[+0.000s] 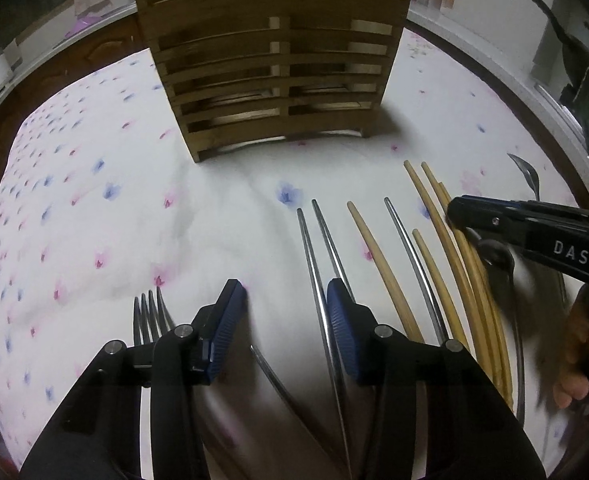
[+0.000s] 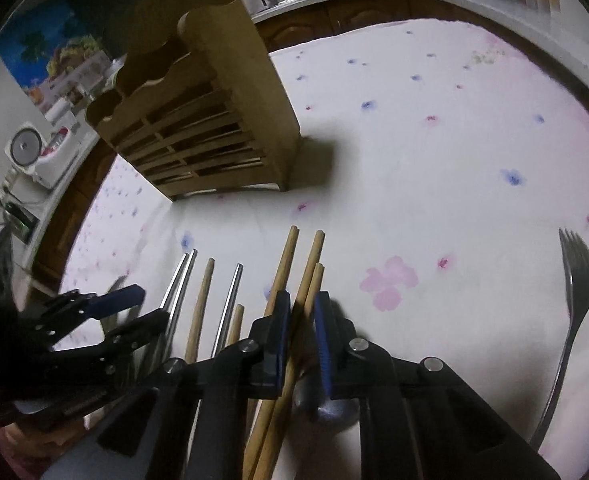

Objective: Organize utensils
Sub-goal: 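Lower the left tool to a steel chopstick while the right tool lowers to wooden chopsticks, then close the left tool on a steel chopstick while the right tool closes on a wooden chopstick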

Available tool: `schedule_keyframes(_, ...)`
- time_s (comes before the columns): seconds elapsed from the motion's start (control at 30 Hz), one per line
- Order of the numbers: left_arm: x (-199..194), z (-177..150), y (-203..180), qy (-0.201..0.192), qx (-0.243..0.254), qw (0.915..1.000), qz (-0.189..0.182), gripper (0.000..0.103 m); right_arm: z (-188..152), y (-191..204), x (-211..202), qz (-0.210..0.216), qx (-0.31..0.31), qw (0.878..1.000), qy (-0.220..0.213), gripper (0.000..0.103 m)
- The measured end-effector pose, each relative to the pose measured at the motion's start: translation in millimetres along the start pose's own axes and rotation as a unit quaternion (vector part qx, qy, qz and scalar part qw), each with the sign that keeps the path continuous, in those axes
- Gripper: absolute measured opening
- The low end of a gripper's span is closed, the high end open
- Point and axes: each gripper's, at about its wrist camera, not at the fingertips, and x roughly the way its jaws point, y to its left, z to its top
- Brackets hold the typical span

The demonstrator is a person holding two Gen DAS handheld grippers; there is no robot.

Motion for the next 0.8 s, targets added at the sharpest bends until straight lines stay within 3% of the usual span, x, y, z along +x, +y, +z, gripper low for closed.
schedule_keyframes(0.4, 7, 12, -9, 0.000, 0.011, 0.9999, 0.005, 0.045, 12, 1, 6, -0.031, -0.014, 0.999, -0.006, 0.013)
schedule_keyframes(0.5, 9, 15, -9, -0.001, 0.020, 0.9998, 0.001, 0.035, 13, 13, 10, -0.050, -0.041, 0.998, -0.001, 0.012)
schedule_keyframes(0.57, 9, 16, -12, -0.003, 0.031, 0.9995, -0.002, 0.018, 12, 18, 11, -0.061, -0.057, 0.997, 0.001, 0.011)
schedule_keyframes(0.63, 10, 17, -16, -0.005, 0.040, 0.9992, -0.003, 0.009, 12, 20, 11, -0.064, -0.065, 0.996, 0.002, 0.011)
schedule_keyframes(0.8, 9, 17, -10, -0.011, 0.028, 0.9994, -0.016, 0.006, 10, 16, 10, -0.059, -0.068, 0.996, 0.005, 0.006)
